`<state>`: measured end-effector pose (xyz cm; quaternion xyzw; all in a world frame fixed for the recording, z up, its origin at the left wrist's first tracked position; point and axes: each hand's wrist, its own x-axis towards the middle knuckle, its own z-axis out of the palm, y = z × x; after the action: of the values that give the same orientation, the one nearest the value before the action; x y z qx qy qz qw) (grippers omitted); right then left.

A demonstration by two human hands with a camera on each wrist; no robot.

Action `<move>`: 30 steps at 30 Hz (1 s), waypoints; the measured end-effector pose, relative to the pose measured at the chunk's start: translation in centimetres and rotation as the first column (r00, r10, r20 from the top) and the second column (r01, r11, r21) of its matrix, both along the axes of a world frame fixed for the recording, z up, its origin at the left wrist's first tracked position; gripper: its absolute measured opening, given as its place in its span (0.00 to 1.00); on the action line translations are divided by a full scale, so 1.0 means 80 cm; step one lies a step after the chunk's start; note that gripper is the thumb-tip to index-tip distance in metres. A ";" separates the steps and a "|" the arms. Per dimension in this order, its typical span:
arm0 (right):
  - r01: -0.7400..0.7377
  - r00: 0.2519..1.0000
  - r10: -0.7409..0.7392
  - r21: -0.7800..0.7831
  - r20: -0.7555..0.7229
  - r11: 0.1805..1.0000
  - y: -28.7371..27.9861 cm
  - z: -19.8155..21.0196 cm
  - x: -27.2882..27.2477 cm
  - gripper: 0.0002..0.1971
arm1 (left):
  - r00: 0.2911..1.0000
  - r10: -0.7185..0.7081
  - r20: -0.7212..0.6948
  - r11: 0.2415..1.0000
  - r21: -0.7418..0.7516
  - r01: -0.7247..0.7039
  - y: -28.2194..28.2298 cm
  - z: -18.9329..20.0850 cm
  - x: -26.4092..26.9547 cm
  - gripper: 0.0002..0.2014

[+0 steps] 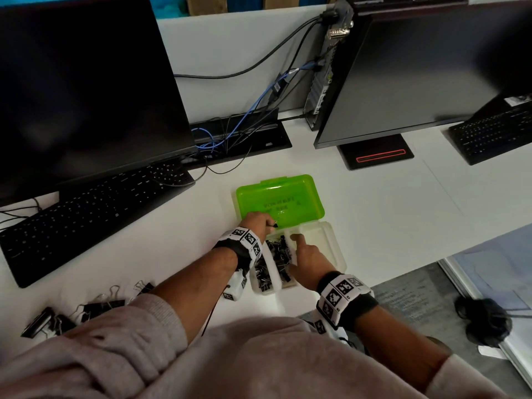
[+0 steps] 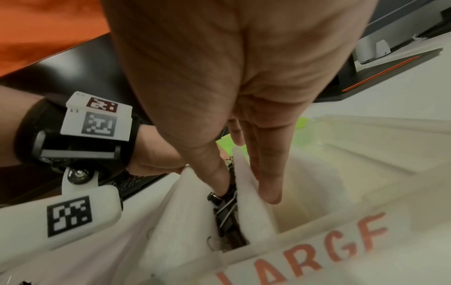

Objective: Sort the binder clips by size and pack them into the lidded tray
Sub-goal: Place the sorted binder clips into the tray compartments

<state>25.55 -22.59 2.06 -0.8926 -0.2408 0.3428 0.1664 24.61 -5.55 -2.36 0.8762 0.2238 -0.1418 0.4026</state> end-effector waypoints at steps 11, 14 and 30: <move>-0.028 1.000 0.027 -0.033 -0.010 0.999 0.003 0.002 -0.005 0.36 | 0.996 -0.024 0.080 0.998 0.068 0.019 -0.011 -0.001 0.003 0.15; -0.013 0.999 0.012 -0.039 -0.031 0.999 0.011 -0.003 -0.008 0.37 | 0.989 -0.145 0.036 0.988 0.054 0.143 -0.008 -0.001 0.007 0.29; -0.098 0.994 0.105 -0.136 0.043 0.986 0.027 -0.015 -0.009 0.26 | 1.000 -0.014 0.002 0.996 0.087 0.014 -0.004 -0.001 0.013 0.10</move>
<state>24.86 -20.40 0.84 -0.8966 -0.2665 0.3440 0.0825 25.63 -5.85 -2.47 0.8947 0.2231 -0.1334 0.3633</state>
